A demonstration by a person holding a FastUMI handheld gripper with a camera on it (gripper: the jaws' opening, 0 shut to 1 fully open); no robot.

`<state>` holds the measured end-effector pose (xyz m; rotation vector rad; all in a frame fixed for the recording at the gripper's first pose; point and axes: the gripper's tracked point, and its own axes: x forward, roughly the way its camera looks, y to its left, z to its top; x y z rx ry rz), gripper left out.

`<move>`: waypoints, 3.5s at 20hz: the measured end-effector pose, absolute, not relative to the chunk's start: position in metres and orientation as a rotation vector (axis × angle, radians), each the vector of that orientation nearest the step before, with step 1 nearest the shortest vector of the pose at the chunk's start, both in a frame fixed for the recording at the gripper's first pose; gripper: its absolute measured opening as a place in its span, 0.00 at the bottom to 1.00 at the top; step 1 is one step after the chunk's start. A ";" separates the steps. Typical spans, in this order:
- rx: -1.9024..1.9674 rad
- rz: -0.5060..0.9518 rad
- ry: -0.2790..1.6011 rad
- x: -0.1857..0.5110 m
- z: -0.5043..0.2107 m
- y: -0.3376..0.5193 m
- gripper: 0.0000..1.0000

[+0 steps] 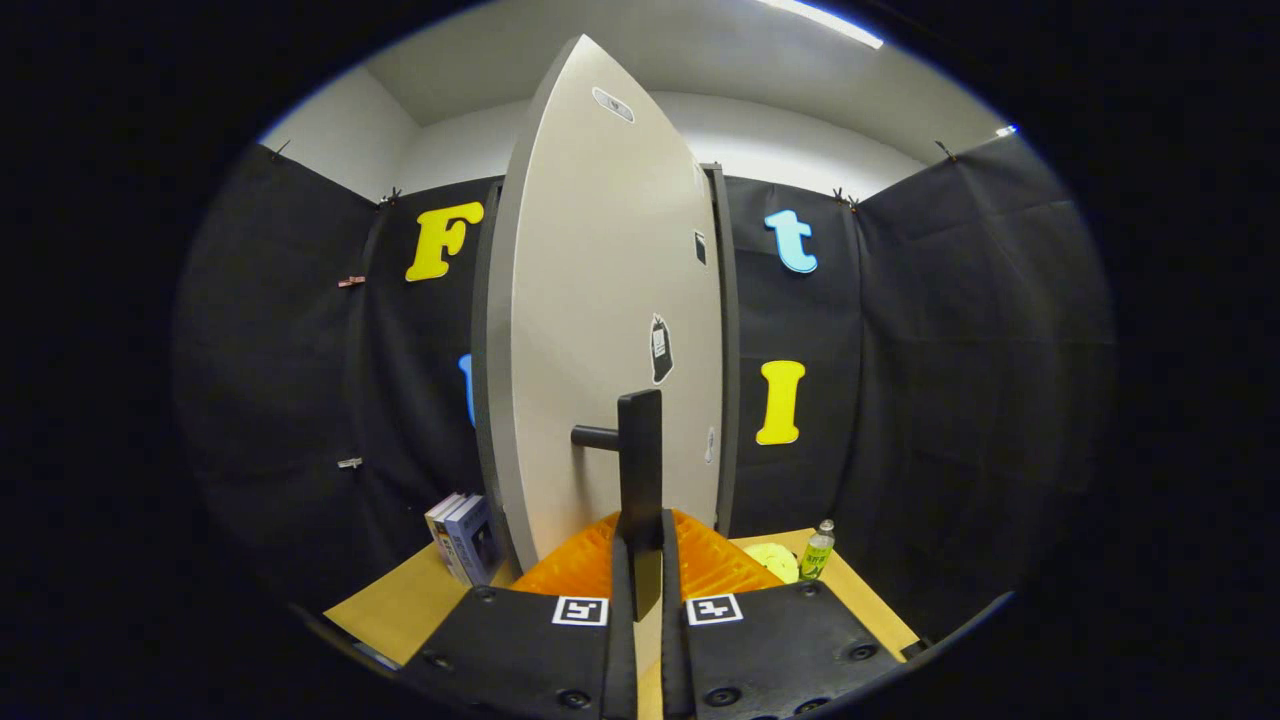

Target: Open the shoe cabinet door, grab the shoes and put them into the shoe cabinet, then close the shoe cabinet door.

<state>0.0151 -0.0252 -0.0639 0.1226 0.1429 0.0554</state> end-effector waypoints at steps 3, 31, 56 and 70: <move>0.132 0.012 0.148 0.013 -0.066 -0.048 0.13; 0.201 0.239 0.561 -0.076 -0.233 0.109 0.99; 0.193 0.084 0.672 0.042 -0.493 0.192 0.11; 0.198 0.080 0.444 0.128 -0.191 0.132 0.10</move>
